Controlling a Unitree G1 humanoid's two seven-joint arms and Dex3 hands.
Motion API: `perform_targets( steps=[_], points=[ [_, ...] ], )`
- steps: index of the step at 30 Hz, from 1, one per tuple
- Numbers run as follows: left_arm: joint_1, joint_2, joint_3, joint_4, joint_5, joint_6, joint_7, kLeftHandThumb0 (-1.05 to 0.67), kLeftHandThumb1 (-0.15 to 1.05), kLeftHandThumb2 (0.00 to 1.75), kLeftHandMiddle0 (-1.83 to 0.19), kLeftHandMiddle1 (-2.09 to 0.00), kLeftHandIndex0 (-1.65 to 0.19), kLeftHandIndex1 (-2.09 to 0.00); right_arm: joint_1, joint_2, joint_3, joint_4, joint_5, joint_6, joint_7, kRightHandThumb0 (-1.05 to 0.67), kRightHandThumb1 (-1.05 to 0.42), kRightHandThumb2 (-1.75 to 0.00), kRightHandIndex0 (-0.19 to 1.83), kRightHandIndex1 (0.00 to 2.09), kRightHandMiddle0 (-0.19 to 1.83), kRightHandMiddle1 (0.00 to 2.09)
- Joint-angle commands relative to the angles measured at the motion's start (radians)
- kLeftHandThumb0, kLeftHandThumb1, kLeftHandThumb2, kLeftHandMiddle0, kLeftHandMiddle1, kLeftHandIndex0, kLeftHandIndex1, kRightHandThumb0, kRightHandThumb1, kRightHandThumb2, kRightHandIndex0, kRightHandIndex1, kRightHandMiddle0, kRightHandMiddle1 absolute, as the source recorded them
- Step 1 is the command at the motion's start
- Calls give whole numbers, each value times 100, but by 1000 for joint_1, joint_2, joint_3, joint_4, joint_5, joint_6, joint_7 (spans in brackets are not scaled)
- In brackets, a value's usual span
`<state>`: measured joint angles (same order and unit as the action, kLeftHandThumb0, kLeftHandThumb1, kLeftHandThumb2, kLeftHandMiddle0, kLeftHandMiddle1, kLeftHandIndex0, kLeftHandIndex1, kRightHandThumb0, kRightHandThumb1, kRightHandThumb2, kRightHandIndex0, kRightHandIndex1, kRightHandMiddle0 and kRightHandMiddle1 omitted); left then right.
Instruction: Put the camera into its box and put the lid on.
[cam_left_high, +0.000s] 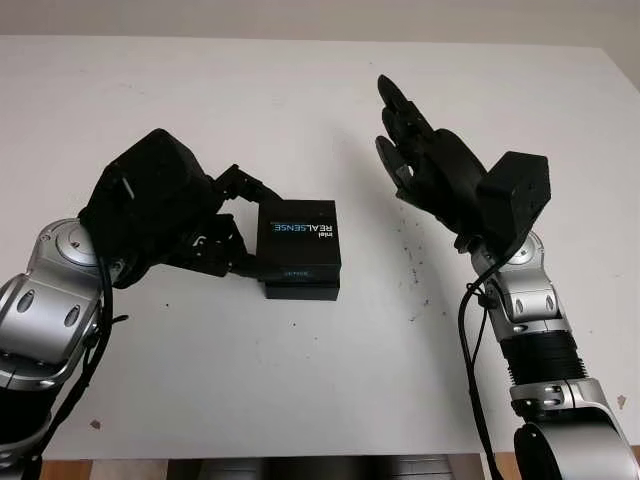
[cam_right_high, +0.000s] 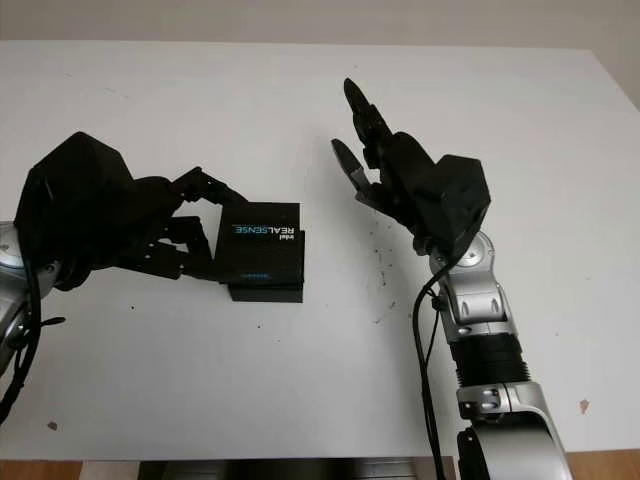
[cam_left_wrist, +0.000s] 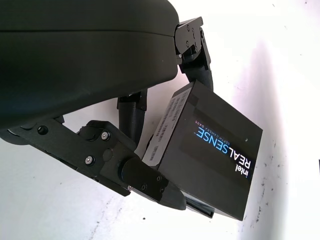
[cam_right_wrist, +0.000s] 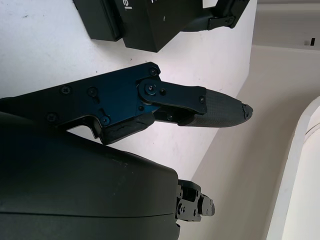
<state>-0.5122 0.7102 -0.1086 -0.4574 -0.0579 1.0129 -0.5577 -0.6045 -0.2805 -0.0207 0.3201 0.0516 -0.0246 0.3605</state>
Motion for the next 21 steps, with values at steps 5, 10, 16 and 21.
perform_targets(
  steps=[5, 10, 16, 21],
  points=[
    [6, 6, -5, 5, 9, -19, 11, -31, 105, 18, -28, -184, -18, -168, -11, -10, -6, -5, -6, -3, -8, -75, -105, -56, -16, 5, -12, 5],
    [4, -8, -4, 17, -2, -18, 11, -30, 105, 19, -27, -181, -17, -165, -9, -11, -5, -4, -12, -13, -8, -75, -105, -56, -15, 5, -11, 5],
    [12, -36, 6, 35, -25, -37, 13, -30, 105, 19, -25, -180, -16, -166, -7, -11, -8, -7, -8, -4, -7, -74, -105, -57, -16, 5, -11, 6],
    [28, -38, -17, 78, -18, -148, -2, -33, 105, 21, -27, -182, -16, -169, -4, -12, -7, -13, -13, -4, -11, -75, -105, -56, -15, 6, -10, 6]
  ],
)
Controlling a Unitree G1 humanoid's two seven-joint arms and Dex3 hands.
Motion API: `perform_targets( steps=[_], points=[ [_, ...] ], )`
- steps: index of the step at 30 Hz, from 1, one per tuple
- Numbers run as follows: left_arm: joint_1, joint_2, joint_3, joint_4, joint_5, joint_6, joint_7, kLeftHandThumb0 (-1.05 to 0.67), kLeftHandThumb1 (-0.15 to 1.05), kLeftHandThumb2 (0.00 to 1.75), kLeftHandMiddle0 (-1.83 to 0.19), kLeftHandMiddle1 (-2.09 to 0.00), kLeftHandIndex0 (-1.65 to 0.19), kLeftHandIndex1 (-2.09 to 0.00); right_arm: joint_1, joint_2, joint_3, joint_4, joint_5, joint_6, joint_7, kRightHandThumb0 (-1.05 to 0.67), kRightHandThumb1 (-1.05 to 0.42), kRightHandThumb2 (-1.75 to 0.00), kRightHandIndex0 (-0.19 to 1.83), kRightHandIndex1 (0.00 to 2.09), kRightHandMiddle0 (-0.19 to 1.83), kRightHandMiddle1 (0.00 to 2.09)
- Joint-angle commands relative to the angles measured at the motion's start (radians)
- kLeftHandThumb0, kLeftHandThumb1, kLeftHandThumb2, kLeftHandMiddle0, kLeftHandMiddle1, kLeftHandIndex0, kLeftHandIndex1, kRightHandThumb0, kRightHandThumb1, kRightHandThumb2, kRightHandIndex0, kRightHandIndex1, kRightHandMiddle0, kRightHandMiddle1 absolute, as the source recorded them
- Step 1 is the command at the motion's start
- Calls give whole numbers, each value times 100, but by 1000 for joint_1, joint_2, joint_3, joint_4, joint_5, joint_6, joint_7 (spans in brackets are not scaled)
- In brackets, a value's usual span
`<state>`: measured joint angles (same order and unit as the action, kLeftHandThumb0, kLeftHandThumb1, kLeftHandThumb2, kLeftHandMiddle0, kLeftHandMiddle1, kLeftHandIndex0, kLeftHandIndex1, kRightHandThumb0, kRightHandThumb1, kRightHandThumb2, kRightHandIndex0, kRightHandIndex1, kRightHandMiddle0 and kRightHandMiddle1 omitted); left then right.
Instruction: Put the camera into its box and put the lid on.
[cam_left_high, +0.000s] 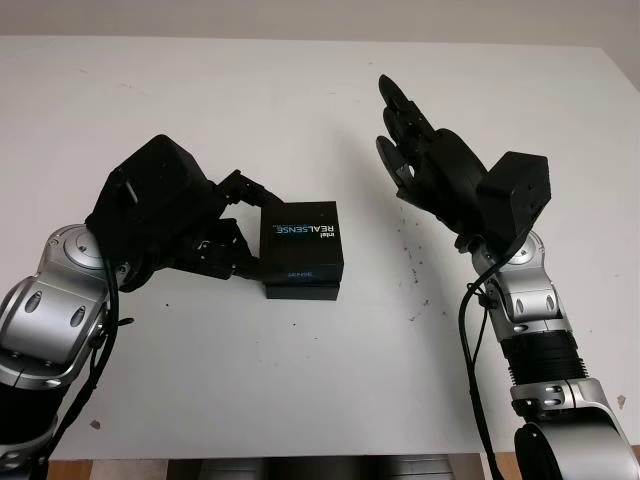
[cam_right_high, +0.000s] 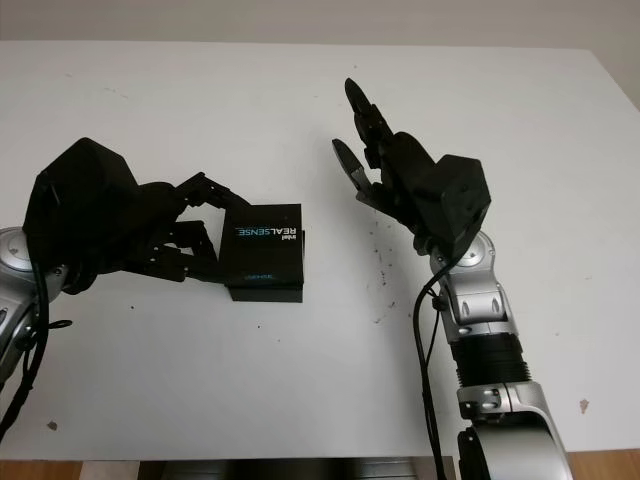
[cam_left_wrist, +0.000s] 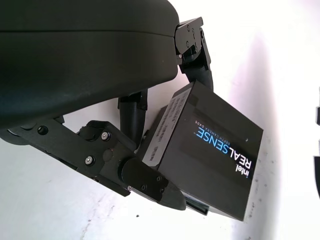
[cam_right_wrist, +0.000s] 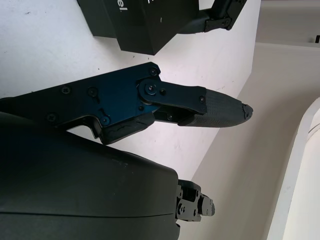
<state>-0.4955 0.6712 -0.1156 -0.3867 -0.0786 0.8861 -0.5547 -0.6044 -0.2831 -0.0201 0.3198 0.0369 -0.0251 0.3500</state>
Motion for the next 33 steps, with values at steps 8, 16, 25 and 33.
perform_targets(
  steps=[8, 16, 25, 33],
  points=[
    [12, 1, -21, 33, 7, -70, -24, -34, 105, 20, -29, -179, -18, -170, -6, -13, -15, -4, 15, -7, 11, -74, -105, -55, -15, 5, -12, 5],
    [20, 17, -25, 30, 25, -97, -39, -32, 105, 20, -29, -181, -17, -171, -5, -16, -16, -1, 16, -13, 15, -74, -105, -55, -16, 5, -12, 5],
    [33, 41, -28, -4, 55, -80, -45, -32, 105, 20, -28, -189, -18, -179, -7, -19, -19, 1, 16, -19, 20, -73, -105, -56, -16, 5, -13, 5],
    [51, 52, -12, -24, 54, -56, -46, -30, 105, 20, -28, -190, -17, -177, -8, -16, -20, -2, 24, -8, 25, -73, -105, -56, -17, 5, -13, 5]
  ],
)
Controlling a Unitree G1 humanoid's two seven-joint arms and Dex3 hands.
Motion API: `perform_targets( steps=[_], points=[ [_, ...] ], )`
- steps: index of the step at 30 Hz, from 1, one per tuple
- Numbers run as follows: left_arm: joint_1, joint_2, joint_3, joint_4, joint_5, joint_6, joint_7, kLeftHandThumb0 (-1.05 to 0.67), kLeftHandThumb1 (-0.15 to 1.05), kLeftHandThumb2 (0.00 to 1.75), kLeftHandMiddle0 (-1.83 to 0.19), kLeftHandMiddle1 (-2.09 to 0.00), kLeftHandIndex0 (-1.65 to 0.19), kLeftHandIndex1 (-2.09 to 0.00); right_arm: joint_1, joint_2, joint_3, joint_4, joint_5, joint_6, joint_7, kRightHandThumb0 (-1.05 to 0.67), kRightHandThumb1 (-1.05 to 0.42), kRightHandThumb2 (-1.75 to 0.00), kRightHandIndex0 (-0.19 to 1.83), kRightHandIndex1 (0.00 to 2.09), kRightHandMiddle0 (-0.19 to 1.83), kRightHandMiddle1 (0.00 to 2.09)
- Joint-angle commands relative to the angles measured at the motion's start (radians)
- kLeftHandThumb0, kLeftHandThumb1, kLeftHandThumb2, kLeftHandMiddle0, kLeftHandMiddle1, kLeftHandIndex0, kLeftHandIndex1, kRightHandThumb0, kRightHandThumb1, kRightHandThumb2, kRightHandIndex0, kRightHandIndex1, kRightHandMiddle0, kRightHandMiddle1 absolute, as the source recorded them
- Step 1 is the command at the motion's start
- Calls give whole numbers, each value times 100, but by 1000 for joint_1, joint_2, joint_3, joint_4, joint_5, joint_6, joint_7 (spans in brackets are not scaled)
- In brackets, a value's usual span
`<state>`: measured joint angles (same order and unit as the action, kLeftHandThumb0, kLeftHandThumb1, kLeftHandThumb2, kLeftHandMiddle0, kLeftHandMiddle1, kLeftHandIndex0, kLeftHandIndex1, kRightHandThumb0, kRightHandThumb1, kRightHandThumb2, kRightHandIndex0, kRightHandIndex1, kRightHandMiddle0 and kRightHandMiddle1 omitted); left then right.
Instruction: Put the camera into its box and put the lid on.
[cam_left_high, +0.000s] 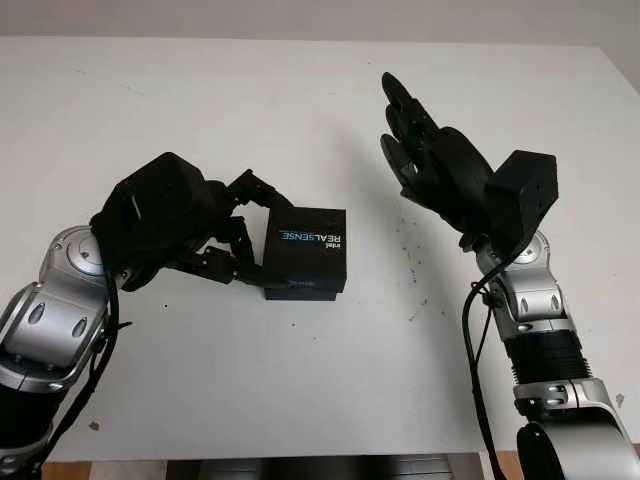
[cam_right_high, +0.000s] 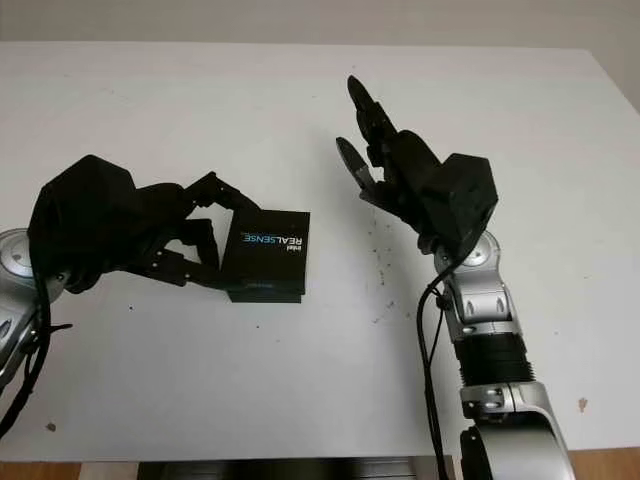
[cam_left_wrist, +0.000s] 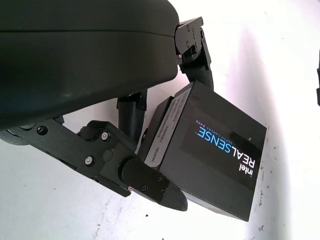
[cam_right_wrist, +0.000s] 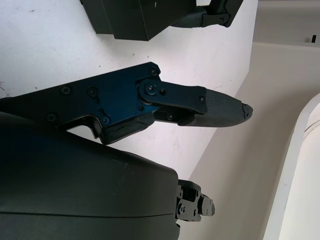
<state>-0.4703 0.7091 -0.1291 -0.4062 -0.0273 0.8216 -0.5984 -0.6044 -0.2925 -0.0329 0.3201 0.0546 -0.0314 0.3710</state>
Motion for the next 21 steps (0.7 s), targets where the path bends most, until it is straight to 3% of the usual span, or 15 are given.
perform_targets(
  steps=[1, 21],
  points=[
    [28, 14, 4, -6, 3, 12, -1, -30, 105, 20, -27, -191, -17, -178, -8, -8, -7, -1, 6, -4, 6, -73, -105, -56, -17, 5, -14, 5],
    [37, -15, 5, 9, 20, 43, 54, -32, 105, 20, -27, -187, -17, -172, -9, -10, -8, 4, 3, -8, 7, -73, -105, -56, -17, 5, -13, 5]
  ],
)
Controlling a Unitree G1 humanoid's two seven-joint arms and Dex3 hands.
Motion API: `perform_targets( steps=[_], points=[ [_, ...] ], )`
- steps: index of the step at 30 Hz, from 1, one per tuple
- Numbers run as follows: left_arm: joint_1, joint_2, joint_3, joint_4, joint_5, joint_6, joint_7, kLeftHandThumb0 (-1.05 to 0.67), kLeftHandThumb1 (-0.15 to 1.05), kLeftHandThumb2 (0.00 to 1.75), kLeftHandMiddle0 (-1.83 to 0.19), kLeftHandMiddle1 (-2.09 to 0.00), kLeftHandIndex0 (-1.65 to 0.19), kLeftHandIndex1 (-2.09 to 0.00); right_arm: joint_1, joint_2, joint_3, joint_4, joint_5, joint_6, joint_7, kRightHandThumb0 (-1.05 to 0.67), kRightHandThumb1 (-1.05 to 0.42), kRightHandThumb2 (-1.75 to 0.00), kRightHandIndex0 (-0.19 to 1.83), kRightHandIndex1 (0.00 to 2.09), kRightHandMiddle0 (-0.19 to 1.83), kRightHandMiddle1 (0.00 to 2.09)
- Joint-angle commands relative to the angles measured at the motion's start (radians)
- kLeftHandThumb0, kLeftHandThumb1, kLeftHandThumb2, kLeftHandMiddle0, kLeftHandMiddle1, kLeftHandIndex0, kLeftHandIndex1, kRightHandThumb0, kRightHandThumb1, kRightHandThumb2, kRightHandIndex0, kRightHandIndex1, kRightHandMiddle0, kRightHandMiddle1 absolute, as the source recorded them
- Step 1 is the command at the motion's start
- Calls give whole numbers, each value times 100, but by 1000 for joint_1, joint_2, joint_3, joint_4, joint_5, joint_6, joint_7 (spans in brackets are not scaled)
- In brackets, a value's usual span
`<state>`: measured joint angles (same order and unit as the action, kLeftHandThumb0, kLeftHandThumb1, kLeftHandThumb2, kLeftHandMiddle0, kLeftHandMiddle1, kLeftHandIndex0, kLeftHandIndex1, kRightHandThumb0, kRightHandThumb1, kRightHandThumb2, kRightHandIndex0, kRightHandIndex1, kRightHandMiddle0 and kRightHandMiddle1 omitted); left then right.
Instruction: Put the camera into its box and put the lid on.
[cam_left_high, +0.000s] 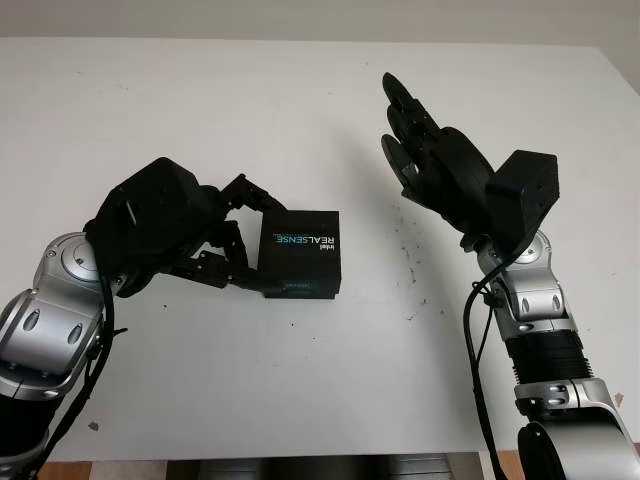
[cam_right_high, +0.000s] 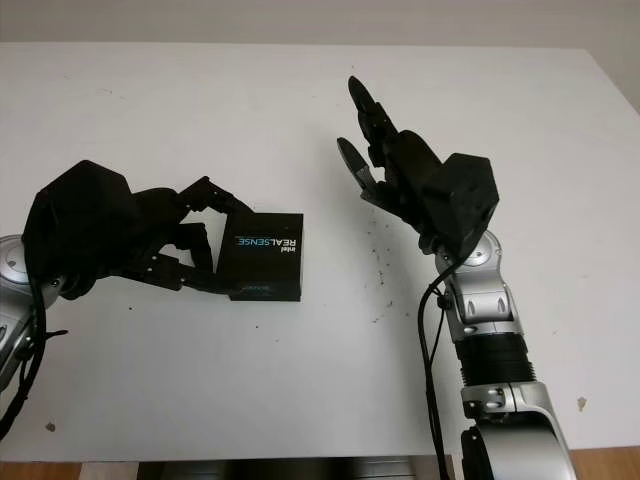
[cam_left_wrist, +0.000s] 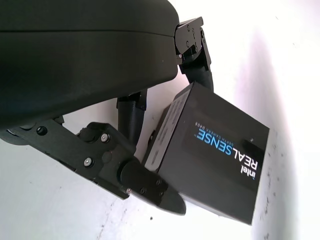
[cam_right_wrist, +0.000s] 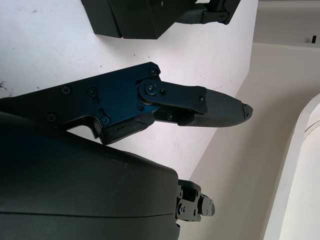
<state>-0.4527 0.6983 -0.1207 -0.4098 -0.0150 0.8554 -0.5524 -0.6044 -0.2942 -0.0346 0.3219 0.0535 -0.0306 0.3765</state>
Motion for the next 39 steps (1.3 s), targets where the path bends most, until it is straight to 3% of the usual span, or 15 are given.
perform_targets(
  steps=[1, 6, 7, 9, 13, 15, 21, 32, 39],
  points=[
    [19, -9, -4, 13, 9, 12, 14, -32, 105, 20, -26, -186, -16, -172, -8, -7, -7, 2, 6, -9, 3, -73, -105, -56, -17, 5, -14, 5],
    [18, -19, -9, 10, 16, 29, 35, -32, 105, 23, -18, -176, -10, -166, -6, -8, -8, 1, 8, -10, 5, -73, -105, -56, -17, 5, -13, 5],
    [19, -16, -14, 5, 22, 33, 38, -34, 105, 24, -12, -165, -2, -156, -6, -6, -10, 4, 12, -14, 7, -72, -105, -56, -18, 5, -14, 5],
    [18, -8, -28, -9, 35, 47, 41, -40, 105, 26, 1, -122, 12, -113, -6, -5, -12, 6, 16, -15, 8, -71, -105, -56, -18, 5, -14, 5],
    [15, 15, -59, -26, 65, 54, 32, -50, 105, 25, -2, -38, 6, -31, -6, -6, -11, 4, 11, -12, 8, -72, -105, -56, -17, 5, -14, 5],
    [14, 19, -63, -30, 67, 54, 25, -51, 105, 24, 0, -20, 4, -18, -6, -4, -12, 3, 12, -10, 7, -72, -105, -55, -17, 5, -14, 5],
    [9, 23, -61, -27, 56, 58, 1, -49, 105, 25, 6, -9, 5, -12, -7, -6, -8, 4, 3, -10, 0, -72, -105, -55, -17, 5, -13, 6],
    [3, 39, -66, -26, 62, 35, -27, -49, 105, 26, 5, -7, 5, -9, -4, -3, -11, 5, 10, -9, 3, -72, -105, -56, -17, 5, -13, 5],
    [-43, 137, -99, -67, 51, 45, -149, -59, 105, 29, 14, -3, 16, -3, -2, -3, -11, -5, 15, -1, 4, -73, -105, -55, -18, 5, -14, 5]
  ],
)
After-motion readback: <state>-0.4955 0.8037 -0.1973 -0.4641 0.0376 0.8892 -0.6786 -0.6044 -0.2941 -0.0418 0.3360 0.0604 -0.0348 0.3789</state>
